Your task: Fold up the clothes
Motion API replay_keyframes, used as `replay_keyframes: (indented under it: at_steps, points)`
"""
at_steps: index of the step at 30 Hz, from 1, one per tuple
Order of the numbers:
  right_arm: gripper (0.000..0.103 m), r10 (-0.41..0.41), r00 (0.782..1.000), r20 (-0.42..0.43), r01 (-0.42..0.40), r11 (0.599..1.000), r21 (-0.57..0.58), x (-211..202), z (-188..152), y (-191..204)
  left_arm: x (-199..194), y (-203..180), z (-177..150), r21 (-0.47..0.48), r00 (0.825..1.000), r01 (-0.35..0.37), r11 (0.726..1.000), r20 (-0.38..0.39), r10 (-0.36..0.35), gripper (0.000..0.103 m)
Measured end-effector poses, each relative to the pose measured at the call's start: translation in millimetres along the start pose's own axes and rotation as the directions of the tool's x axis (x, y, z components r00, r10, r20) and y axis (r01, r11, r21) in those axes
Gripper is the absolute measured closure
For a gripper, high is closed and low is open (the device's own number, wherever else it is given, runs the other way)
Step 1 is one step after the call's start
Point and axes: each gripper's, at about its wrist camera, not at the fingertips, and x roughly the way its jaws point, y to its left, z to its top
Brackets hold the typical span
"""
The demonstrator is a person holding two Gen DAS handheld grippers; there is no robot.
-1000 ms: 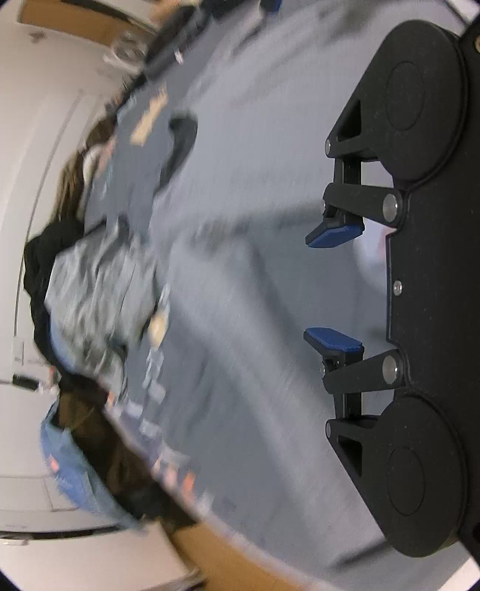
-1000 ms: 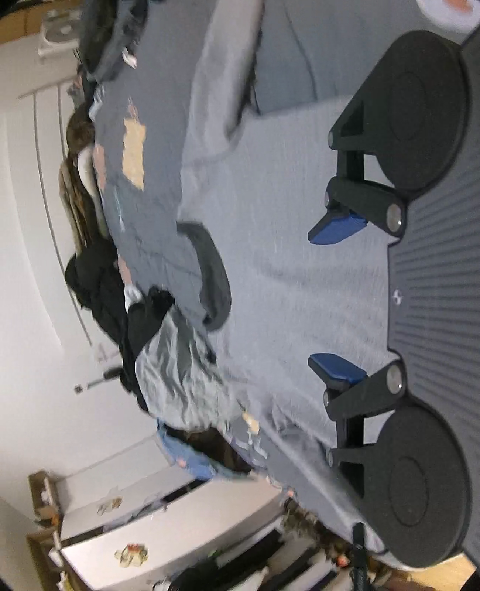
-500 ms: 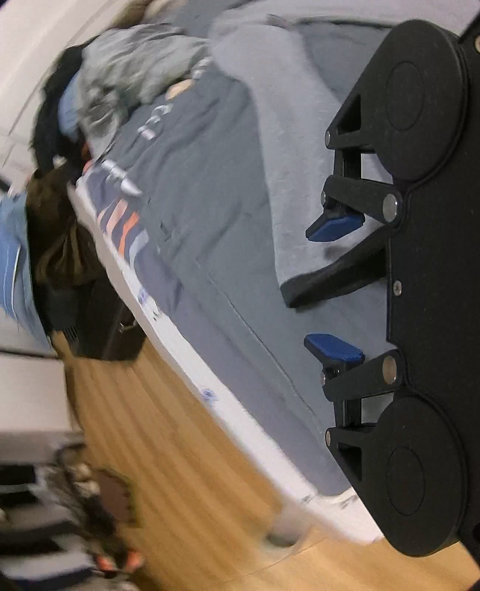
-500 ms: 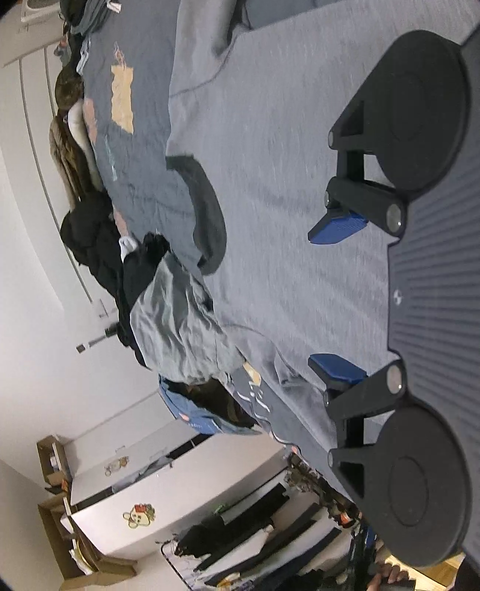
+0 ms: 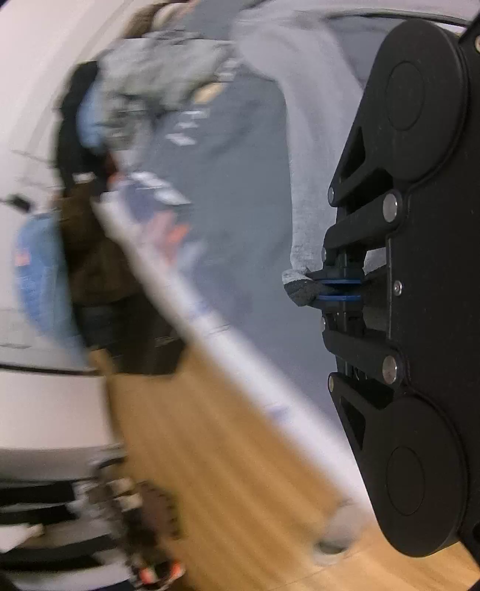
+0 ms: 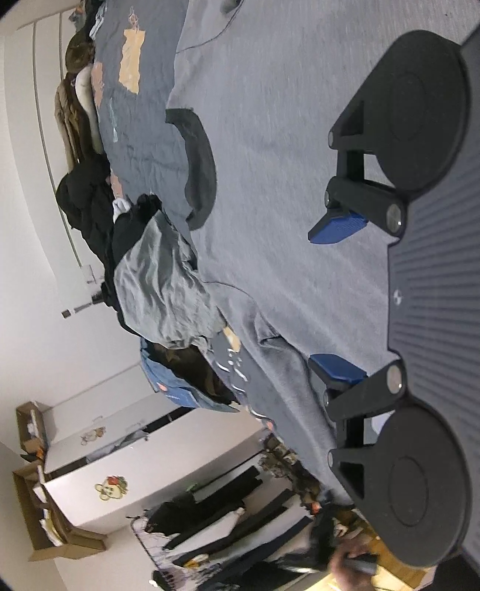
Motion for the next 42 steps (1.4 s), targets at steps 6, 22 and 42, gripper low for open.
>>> replay_keyframes:
  at_steps: [6,22,42]
  points:
    - [0.038,0.001,1.000,-0.009,-0.001,1.000,0.009,3,-2,-1,0,5,27,0.103,0.994,-0.095,0.990,0.068,0.089,0.074]
    - [0.038,0.023,0.999,-0.022,-0.022,1.000,0.008,1,-3,2,-11,9,-56,-0.206,0.981,0.153,0.966,-0.089,-0.175,0.047]
    - [0.038,0.019,0.999,-0.033,-0.019,1.000,0.014,4,-4,1,7,39,-16,-0.320,0.984,0.160,0.934,0.120,-0.128,0.098]
